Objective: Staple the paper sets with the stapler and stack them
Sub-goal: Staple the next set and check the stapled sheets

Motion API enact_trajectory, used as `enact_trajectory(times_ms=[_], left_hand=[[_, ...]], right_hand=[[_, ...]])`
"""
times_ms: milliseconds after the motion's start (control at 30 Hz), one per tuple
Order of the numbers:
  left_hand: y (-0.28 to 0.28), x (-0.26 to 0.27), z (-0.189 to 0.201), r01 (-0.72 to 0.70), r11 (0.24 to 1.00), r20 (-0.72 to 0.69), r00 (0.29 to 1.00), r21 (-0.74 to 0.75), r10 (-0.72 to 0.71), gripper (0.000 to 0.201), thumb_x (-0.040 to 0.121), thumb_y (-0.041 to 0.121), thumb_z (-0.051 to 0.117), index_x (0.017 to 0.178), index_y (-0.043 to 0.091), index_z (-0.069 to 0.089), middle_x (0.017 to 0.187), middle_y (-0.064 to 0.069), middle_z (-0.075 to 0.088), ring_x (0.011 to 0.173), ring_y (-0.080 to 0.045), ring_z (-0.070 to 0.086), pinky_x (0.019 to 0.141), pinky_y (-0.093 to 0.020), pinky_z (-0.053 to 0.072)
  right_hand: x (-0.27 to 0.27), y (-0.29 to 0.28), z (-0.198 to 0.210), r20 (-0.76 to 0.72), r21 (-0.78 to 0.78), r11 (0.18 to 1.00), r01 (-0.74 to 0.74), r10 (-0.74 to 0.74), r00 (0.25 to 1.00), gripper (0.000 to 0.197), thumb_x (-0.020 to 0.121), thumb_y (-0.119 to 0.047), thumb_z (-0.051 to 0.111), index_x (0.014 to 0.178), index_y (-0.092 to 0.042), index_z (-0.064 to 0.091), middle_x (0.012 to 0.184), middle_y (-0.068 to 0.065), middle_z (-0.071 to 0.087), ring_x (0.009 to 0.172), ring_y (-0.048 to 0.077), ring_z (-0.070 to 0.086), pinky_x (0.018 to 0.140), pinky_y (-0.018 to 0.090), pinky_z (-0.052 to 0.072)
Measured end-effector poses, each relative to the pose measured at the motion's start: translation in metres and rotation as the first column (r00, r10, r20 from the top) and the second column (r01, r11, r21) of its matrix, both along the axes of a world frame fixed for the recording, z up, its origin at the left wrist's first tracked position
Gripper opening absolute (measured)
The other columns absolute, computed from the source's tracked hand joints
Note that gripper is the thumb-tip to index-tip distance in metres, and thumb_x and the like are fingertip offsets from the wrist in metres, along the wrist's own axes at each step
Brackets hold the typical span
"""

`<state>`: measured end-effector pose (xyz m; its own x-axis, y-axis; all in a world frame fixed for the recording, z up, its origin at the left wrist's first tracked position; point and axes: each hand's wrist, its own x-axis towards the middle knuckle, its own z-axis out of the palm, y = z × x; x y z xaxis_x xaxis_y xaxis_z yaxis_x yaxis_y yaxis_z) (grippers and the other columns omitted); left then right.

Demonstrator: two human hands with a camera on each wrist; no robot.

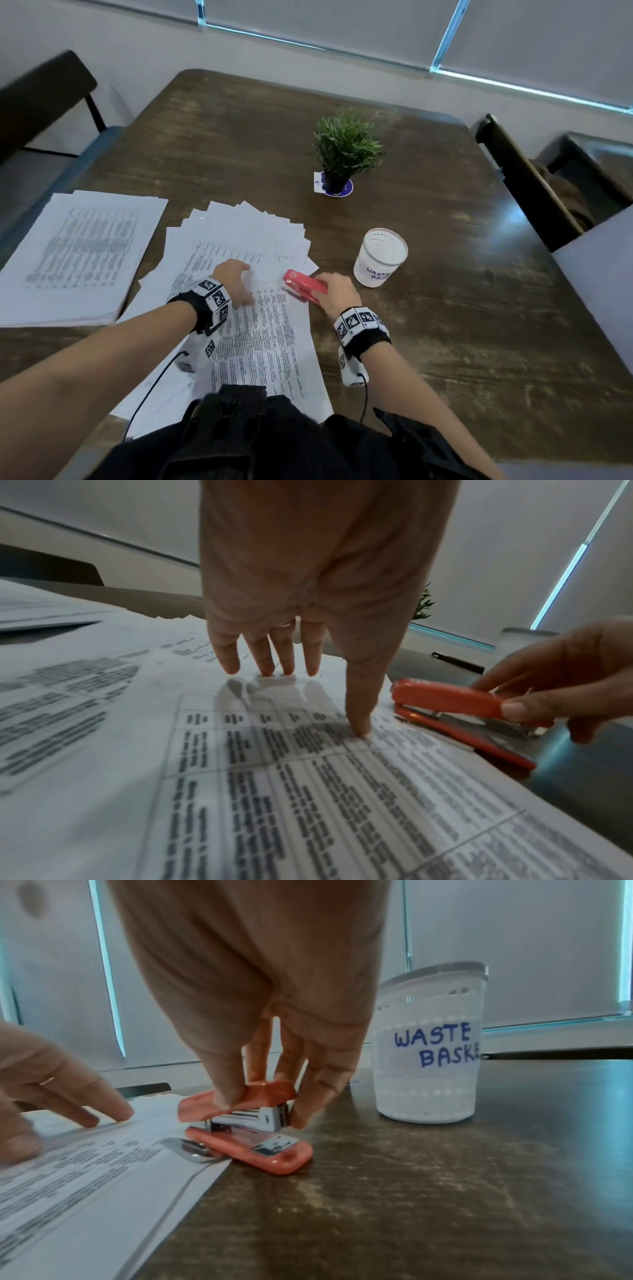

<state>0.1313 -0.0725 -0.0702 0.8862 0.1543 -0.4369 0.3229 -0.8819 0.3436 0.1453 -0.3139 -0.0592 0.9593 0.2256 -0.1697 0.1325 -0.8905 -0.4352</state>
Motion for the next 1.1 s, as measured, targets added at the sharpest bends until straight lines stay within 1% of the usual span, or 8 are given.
enact_trajectory(times_ms=[167,333,500,600,667,833,1000,1100], left_hand=[[0.005,-0.016,0.012,0.102,0.973,-0.066,0.994,0.205,-0.09,0.084,0.052,0.067,0.082,0.115,0.019,0.052,0.13,-0.003,0.047,0.13,-0.027,0.045,0.108,-0.05,0.03],[0.016,-0.019,0.005,0.123,0.969,-0.095,0.99,0.215,-0.105,0.126,0.047,0.076,0.077,0.149,0.021,0.026,0.156,-0.005,0.027,0.142,-0.03,0.028,0.115,-0.064,0.01],[0.016,-0.023,-0.001,0.07,0.978,0.0,0.997,0.197,-0.072,0.121,0.046,0.066,0.085,0.145,0.026,0.03,0.144,-0.002,0.041,0.133,-0.026,0.04,0.114,-0.05,0.026],[0.011,-0.026,0.0,-0.008,1.0,0.148,0.989,0.02,0.005,0.095,0.057,0.034,0.093,0.137,0.018,0.044,0.129,-0.004,0.051,0.114,-0.022,0.054,0.098,-0.038,0.047],[0.009,-0.024,0.002,-0.028,0.992,0.231,0.971,-0.12,0.055,0.055,0.072,0.005,0.081,0.122,0.013,0.06,0.117,-0.005,0.061,0.097,-0.017,0.059,0.087,-0.029,0.051],[-0.002,-0.026,0.014,0.126,0.931,0.366,0.93,-0.343,0.009,0.02,0.079,-0.001,0.075,0.093,0.012,0.075,0.078,0.011,0.065,0.072,-0.001,0.059,0.075,-0.014,0.051],[0.008,-0.037,0.007,0.049,0.946,0.441,0.892,-0.32,0.103,0.037,0.08,0.01,0.077,0.115,0.014,0.068,0.105,0.0,0.068,0.094,-0.011,0.06,0.093,-0.03,0.05],[0.032,-0.041,-0.003,-0.144,0.975,0.276,0.943,-0.172,0.188,0.062,0.082,0.025,0.077,0.134,0.003,0.051,0.136,-0.015,0.053,0.125,-0.028,0.047,0.107,-0.039,0.037]], right_hand=[[-0.004,-0.028,-0.006,0.021,-0.039,0.976,0.213,-0.212,0.977,0.029,0.092,-0.026,0.062,0.12,-0.019,0.063,0.116,0.006,0.065,0.107,0.029,0.061,0.088,0.037,0.048],[-0.011,-0.033,-0.003,0.14,-0.061,0.959,0.276,-0.265,0.954,0.031,0.091,-0.023,0.062,0.12,-0.014,0.063,0.121,0.007,0.056,0.113,0.027,0.053,0.092,0.04,0.045],[-0.024,-0.004,-0.002,0.189,0.143,0.975,0.168,-0.193,0.963,0.018,0.089,-0.018,0.062,0.106,-0.012,0.066,0.101,0.005,0.06,0.093,0.024,0.059,0.079,0.033,0.046],[-0.027,0.011,-0.012,-0.053,0.152,0.985,0.084,-0.077,0.996,0.026,0.087,-0.021,0.068,0.108,-0.006,0.064,0.101,0.008,0.066,0.096,0.024,0.062,0.086,0.033,0.049],[-0.028,0.015,-0.02,-0.152,0.163,0.983,0.085,-0.06,0.987,0.041,0.085,-0.027,0.073,0.115,-0.003,0.058,0.11,0.01,0.063,0.103,0.025,0.059,0.092,0.036,0.048],[-0.024,0.016,-0.033,-0.294,0.232,0.95,0.207,-0.134,0.946,0.065,0.078,-0.035,0.079,0.128,-0.005,0.051,0.123,0.009,0.061,0.116,0.026,0.057,0.1,0.04,0.046],[-0.022,0.006,-0.04,-0.287,0.332,0.891,0.309,-0.216,0.933,0.04,0.088,-0.022,0.07,0.123,-0.005,0.061,0.119,0.007,0.066,0.111,0.022,0.061,0.098,0.035,0.046],[-0.023,0.0,-0.042,-0.256,0.324,0.888,0.325,-0.248,0.934,0.036,0.094,-0.016,0.061,0.127,-0.003,0.057,0.123,0.013,0.064,0.117,0.03,0.058,0.102,0.038,0.044]])
